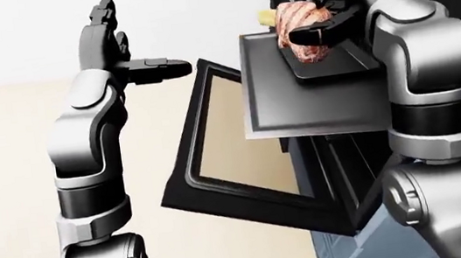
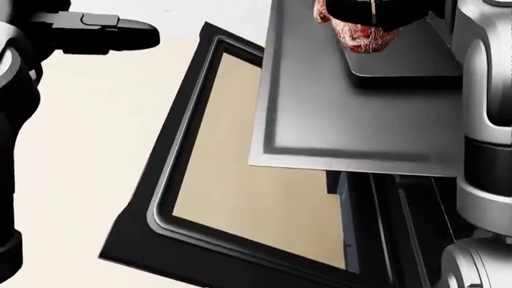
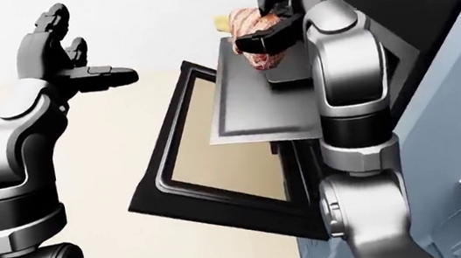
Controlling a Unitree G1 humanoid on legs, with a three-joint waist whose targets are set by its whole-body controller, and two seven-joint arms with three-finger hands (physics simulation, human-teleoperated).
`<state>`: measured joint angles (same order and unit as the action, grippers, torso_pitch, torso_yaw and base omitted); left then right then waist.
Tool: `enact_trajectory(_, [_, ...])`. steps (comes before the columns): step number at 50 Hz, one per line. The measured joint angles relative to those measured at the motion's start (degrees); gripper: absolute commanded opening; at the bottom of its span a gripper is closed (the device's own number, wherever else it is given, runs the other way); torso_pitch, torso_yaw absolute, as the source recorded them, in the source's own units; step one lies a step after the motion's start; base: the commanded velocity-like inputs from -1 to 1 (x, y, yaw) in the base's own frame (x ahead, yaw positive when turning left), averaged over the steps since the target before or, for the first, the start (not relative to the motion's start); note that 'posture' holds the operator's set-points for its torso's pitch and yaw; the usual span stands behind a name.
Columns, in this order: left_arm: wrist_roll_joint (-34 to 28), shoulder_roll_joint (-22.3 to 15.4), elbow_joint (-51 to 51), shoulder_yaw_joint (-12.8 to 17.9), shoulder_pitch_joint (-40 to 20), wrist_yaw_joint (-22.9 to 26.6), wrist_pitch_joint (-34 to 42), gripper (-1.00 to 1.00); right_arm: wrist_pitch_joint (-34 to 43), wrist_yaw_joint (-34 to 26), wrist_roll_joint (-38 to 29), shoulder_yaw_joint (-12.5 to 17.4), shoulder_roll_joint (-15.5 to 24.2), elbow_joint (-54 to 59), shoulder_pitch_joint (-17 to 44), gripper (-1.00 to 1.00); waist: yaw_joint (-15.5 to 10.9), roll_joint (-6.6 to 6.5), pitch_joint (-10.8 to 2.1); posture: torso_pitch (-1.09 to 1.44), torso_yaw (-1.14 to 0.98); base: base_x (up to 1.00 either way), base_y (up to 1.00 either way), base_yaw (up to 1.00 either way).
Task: Place the steak on the top rack of the oven.
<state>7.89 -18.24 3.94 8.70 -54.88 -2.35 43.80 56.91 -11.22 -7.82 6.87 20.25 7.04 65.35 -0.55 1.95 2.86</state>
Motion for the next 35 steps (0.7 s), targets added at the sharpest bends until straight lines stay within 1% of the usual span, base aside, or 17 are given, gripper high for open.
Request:
enact_trajectory(2, [0.37,0.29,0.32,-0.77,0.21,0.33,0.79,1.00,0.67,0.11,-0.37,0.23,0.17,0.84,-0.72,-1.00,0.55,0.78,0.38,0.00,0.00,0.32,0.00,0.00])
enact_trajectory(5, [0.49,0.12,0.29,-0.47,0.09,0.46,1.20,1.00,1.46,0.16,-0.63,-0.03,0.05,1.24,-0.60,-1.00,0.77,-0.16,-0.05,0.00,0.00,0.32,0.00,0.00])
enact_trajectory(10, [0.23,-0.28,-0.56,0.20,-0.38,0.32,0.28,1.00,0.64,0.09,-0.50,-0.13,-0.13,0.90,0.13,-1.00,1.32,-3.42,-0.28,0.00,0.00,0.30,0.00,0.00])
enact_trajectory(13, [0.25,-0.58,-0.64,0.31,-0.71,0.38,-0.15,1.00,0.12,0.19,-0.59,-0.06,-0.10,1.07,0.98,-1.00,1.23,-6.34,-1.34,0.00,0.00,0.10,0.00,0.00])
enact_trajectory(14, [0.19,-0.77,-0.69,0.57,-0.51,0.33,-0.30,1.00,-0.24,0.23,-0.56,-0.19,-0.41,1.03,1.01,-1.00,1.43,-5.95,-0.92,0.00,0.00,0.00,0.00,0.00])
enact_trajectory(15, [0.08,-0.78,-0.64,0.87,-0.15,0.22,-0.30,1.00,-0.50,0.13,-0.37,-0.50,-0.57,1.14,0.94,-1.00,1.42,-5.66,0.07,0.00,0.00,0.00,0.00,0.00])
enact_trajectory(17, [-0.14,-0.73,-0.22,1.13,0.57,-0.05,0.19,1.00,-0.65,-0.22,0.11,-1.00,-0.76,1.70,0.75,-1.00,1.07,-5.84,1.40,0.00,0.00,0.00,0.00,0.00])
enact_trajectory(18, [-0.19,-0.65,0.18,1.04,0.75,-0.13,0.57,1.00,-0.53,-0.34,0.28,-1.10,-0.78,2.01,0.58,-1.00,1.02,-5.70,1.84,0.00,0.00,0.00,0.00,0.00])
enact_trajectory(20, [-0.20,-0.46,0.82,0.71,0.80,-0.15,1.10,1.00,0.16,-0.45,0.36,-1.15,-0.67,2.51,0.23,-1.00,1.16,-4.66,2.29,0.00,0.00,0.08,0.00,0.00])
enact_trajectory(23, [-0.09,-0.05,0.93,0.32,1.69,-0.05,1.44,1.00,1.16,-0.39,0.23,-1.15,-0.66,3.14,-0.50,-1.00,0.66,-3.01,0.86,0.00,0.00,0.14,-0.01,0.00])
enact_trajectory(25, [-0.09,-0.35,-0.49,0.55,0.73,-0.05,1.24,1.00,1.21,-0.46,0.09,-0.94,0.41,3.88,2.19,-1.00,0.30,-2.07,0.82,0.00,0.00,0.00,-0.06,0.00])
enact_trajectory(27, [-0.16,-0.23,-1.15,0.66,0.40,-0.07,0.30,1.00,-0.02,-0.13,-0.27,-0.31,0.88,4.09,3.66,-1.00,0.30,-0.10,-0.59,0.00,0.00,0.00,-0.10,0.00])
enact_trajectory(28, [-0.20,0.13,-1.03,0.50,0.67,-0.08,0.06,1.00,-0.75,0.03,-0.37,-0.05,1.05,4.22,3.64,-1.00,0.52,-0.78,-0.93,0.00,0.00,0.04,-0.12,0.00])
enact_trajectory(29, [-0.13,0.36,-0.54,0.09,0.90,0.02,0.09,1.00,-1.23,0.20,-0.48,0.22,1.16,4.58,3.36,-1.00,0.92,-1.21,-0.77,0.00,0.00,0.05,-0.12,0.00])
enact_trajectory(32, [0.28,0.60,0.16,-0.77,0.64,0.49,0.72,1.00,-1.40,0.67,-0.87,0.93,1.69,6.11,2.96,-1.00,1.33,-0.57,-0.96,0.00,0.00,0.05,-0.08,0.00])
enact_trajectory(34, [0.34,0.45,-0.16,-0.50,0.55,0.57,0.78,1.00,-1.41,0.86,-0.95,0.83,1.80,6.95,3.22,-1.00,1.00,-0.68,-1.33,0.00,0.00,0.04,0.00,0.00])
enact_trajectory(35, [0.28,0.27,-0.45,-0.23,0.30,0.52,0.68,1.00,-1.46,0.85,-0.89,0.72,1.89,6.89,3.53,-1.00,0.93,-0.87,-0.71,0.00,0.00,0.00,0.00,0.00])
